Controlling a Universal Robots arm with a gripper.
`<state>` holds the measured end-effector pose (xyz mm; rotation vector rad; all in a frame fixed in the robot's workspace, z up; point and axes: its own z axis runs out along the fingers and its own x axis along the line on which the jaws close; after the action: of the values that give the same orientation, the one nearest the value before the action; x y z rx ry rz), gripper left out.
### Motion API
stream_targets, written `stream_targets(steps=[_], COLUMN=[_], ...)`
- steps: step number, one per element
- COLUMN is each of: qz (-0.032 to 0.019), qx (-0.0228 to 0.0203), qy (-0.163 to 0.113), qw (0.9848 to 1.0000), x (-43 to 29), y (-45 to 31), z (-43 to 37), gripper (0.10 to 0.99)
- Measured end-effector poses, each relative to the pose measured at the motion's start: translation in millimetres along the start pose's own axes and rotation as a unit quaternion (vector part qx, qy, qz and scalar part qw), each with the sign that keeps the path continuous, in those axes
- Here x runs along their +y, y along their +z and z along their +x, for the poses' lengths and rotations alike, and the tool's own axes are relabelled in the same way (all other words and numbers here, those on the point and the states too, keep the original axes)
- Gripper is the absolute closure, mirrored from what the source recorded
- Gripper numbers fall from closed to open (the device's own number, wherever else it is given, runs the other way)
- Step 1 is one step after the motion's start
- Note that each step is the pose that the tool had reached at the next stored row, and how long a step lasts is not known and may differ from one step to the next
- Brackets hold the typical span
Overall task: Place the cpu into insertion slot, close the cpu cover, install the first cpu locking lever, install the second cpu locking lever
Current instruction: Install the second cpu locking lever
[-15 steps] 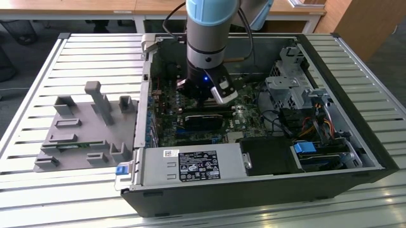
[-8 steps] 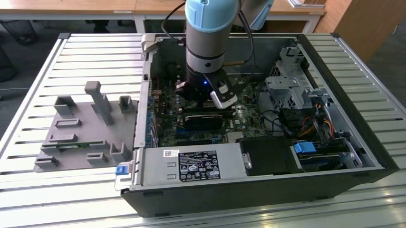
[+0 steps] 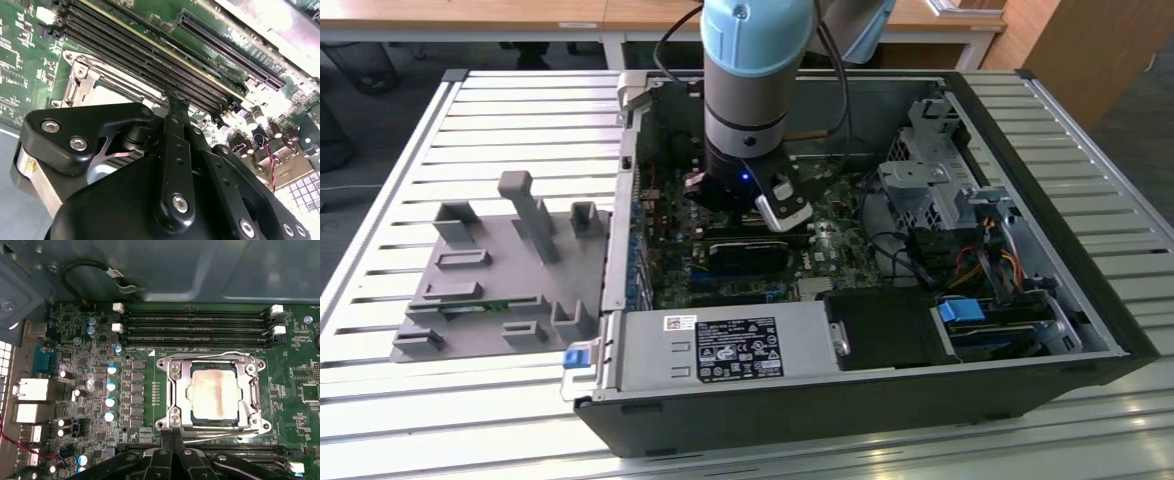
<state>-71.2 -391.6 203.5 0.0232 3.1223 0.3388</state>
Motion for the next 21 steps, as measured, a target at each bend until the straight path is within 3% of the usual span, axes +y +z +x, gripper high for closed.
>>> stream_targets(steps=[14,21], qz=[-0.0202,-0.0274], qx=[0.0003,0.0003], qy=[0.000,0.000], qw=[0.9998,0.9996], x=[-1.9,-2.7], y=[8.7,12.3], z=[1.7,3.9], gripper=[0.980,0.980])
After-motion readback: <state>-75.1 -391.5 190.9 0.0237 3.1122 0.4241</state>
